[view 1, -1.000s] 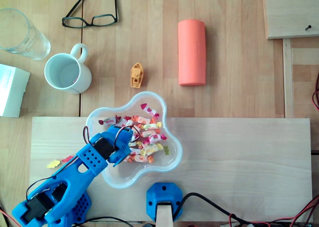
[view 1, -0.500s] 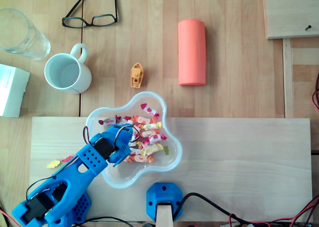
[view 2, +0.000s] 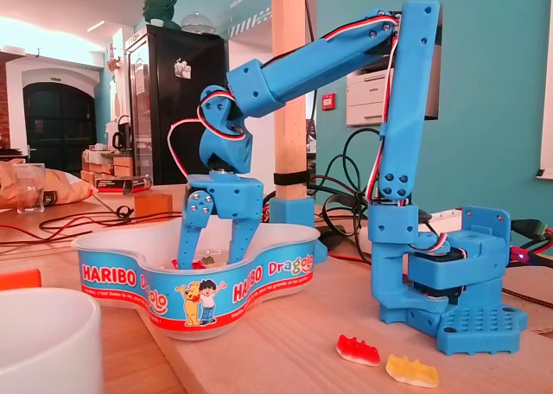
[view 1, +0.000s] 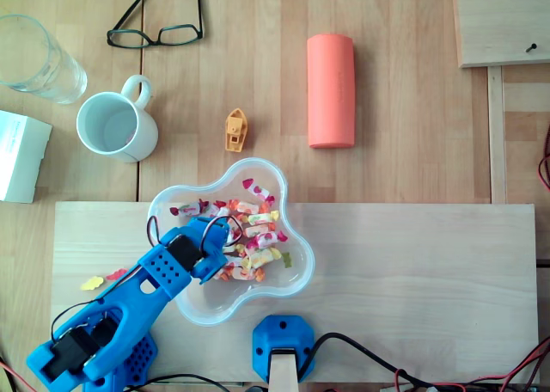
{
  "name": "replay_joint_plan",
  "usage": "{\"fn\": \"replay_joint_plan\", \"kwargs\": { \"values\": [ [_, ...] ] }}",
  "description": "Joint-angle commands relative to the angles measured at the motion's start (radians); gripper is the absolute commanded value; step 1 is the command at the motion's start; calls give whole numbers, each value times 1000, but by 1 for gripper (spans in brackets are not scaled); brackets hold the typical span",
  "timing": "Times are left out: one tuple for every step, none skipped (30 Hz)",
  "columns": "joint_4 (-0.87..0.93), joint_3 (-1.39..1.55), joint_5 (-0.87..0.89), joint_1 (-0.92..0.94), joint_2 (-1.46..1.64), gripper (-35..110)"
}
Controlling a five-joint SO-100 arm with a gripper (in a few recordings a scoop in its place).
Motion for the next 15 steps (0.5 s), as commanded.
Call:
{"fn": "replay_joint_plan", "kwargs": {
  "values": [
    [8, -8, -17, 21, 11, 21],
    [8, -8, -17, 21, 11, 21],
    [8, -8, -17, 21, 11, 21],
    [8, -8, -17, 21, 9, 21],
    [8, -8, -17, 21, 9, 21],
    [8, -8, -17, 21, 9, 21],
    [8, -8, -17, 21, 9, 21],
    [8, -8, -17, 21, 9, 21],
    [8, -8, -17, 21, 9, 21],
    [8, -8, -17, 21, 9, 21],
    [8, -6, -17, 21, 8, 21],
    [8, -6, -17, 21, 8, 21],
    [8, -5, -17, 21, 8, 21],
    [8, -3, -17, 21, 8, 21],
    [8, 0, -17, 23, 8, 21]
  ]
}}
